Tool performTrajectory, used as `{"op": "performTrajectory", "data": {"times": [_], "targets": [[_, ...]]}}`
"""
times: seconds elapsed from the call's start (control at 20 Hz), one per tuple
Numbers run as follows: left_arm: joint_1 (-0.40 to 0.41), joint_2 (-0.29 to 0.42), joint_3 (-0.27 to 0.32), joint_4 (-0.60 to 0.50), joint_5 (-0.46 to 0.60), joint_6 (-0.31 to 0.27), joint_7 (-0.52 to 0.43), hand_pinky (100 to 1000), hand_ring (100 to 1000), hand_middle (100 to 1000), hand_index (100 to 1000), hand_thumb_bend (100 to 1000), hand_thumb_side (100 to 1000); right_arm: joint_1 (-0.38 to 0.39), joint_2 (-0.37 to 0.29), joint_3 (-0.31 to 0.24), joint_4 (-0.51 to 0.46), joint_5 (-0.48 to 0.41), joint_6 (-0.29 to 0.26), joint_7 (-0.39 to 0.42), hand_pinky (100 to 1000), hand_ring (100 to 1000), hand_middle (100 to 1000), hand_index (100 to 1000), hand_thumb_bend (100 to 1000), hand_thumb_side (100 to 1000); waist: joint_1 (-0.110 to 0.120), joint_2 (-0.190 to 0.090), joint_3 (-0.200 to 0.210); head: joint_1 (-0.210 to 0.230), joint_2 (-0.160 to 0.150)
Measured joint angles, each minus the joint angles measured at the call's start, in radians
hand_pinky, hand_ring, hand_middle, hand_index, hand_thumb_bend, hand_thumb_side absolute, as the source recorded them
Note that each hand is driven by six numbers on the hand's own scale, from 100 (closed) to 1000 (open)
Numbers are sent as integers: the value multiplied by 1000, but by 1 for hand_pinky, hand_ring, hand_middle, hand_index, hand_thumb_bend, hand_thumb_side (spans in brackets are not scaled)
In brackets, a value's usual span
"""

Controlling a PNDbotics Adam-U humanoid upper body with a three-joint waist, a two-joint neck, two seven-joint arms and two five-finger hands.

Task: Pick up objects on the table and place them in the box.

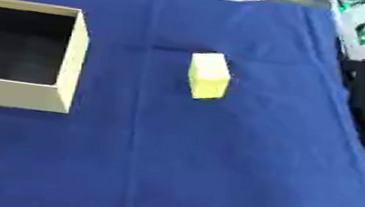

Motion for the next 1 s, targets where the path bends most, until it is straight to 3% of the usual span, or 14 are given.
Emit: {"op": "performTrajectory", "data": {"times": [0.2,0.25,0.35,0.55,0.8,0.85,1.0], "targets": [[2,0,0,0,0,1,-1,866,805,679,602,271,820,-22,0,11,0,21,-38,103,912,963,863,926,100,764,0,-4,0,0,1],[2,0,0,0,0,1,-1,866,805,679,602,271,821,-26,0,15,0,24,-46,126,918,967,857,924,187,757,0,-4,0,0,3],[2,0,0,0,0,2,-2,866,805,679,602,270,821,-32,0,20,0,27,-59,162,925,972,864,932,245,774,0,-5,0,0,7],[3,0,0,0,0,2,-3,866,805,679,602,270,820,-36,-3,32,0,30,-41,182,946,989,888,953,372,786,0,-5,0,0,8],[3,0,0,0,0,4,-4,866,804,679,601,270,820,-36,-4,49,6,37,-40,183,952,993,895,956,383,794,0,-5,0,0,8],[3,0,0,0,0,4,-4,865,804,678,601,270,820,-36,-5,49,7,39,-41,182,998,1000,948,1000,437,779,0,-5,0,0,8],[3,0,0,0,0,4,-5,865,805,678,600,268,821,-34,-10,68,22,53,-48,175,1000,1000,951,1000,432,741,-1,-5,0,0,8]]}}
